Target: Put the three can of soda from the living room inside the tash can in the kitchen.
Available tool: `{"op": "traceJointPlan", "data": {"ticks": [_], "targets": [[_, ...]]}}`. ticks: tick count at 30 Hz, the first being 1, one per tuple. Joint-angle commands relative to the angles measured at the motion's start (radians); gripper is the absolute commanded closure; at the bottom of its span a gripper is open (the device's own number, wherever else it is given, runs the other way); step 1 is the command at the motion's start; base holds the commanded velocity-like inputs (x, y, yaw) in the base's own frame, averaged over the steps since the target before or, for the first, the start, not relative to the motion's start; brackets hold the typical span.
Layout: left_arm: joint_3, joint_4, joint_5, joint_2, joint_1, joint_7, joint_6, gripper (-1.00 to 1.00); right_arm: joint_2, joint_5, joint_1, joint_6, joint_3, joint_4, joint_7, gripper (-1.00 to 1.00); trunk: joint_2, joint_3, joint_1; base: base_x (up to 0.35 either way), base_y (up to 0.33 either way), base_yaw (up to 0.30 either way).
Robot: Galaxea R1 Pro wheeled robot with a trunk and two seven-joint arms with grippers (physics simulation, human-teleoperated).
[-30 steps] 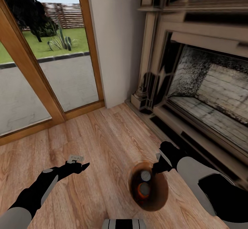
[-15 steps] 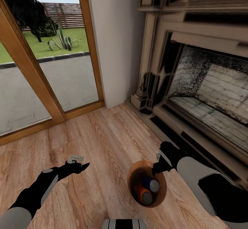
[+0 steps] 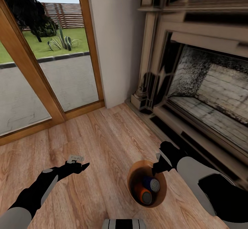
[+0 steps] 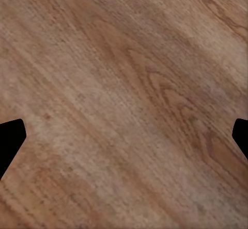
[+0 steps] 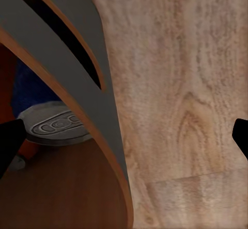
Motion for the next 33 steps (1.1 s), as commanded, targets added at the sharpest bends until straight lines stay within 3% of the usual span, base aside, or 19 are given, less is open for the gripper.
{"op": "traceJointPlan", "data": {"ticks": [1, 25, 33], "targets": [[0.0, 0.0, 0.0, 0.0, 0.0, 0.0, 0.0, -1.0, 0.0, 0.0, 0.0, 0.0, 0.0, -0.002, 0.0, -1.0, 0.0, 0.0, 0.0, 0.0, 0.0, 0.0], [0.001, 0.013, 0.001, -0.001, 0.0, 0.001, -0.001, -1.0, 0.0, 0.001, -0.001, 0.003, -0.005, -0.01, 0.0, -1.0, 0.0, 0.0, 0.0, 0.0, 0.0, 0.0], [0.005, 0.02, 0.001, -0.001, 0.0, 0.001, -0.001, -1.0, 0.0, 0.0, -0.002, 0.007, -0.005, -0.059, -0.001, -1.0, 0.0, 0.0, 0.0, 0.0, 0.0, 0.0]]}}
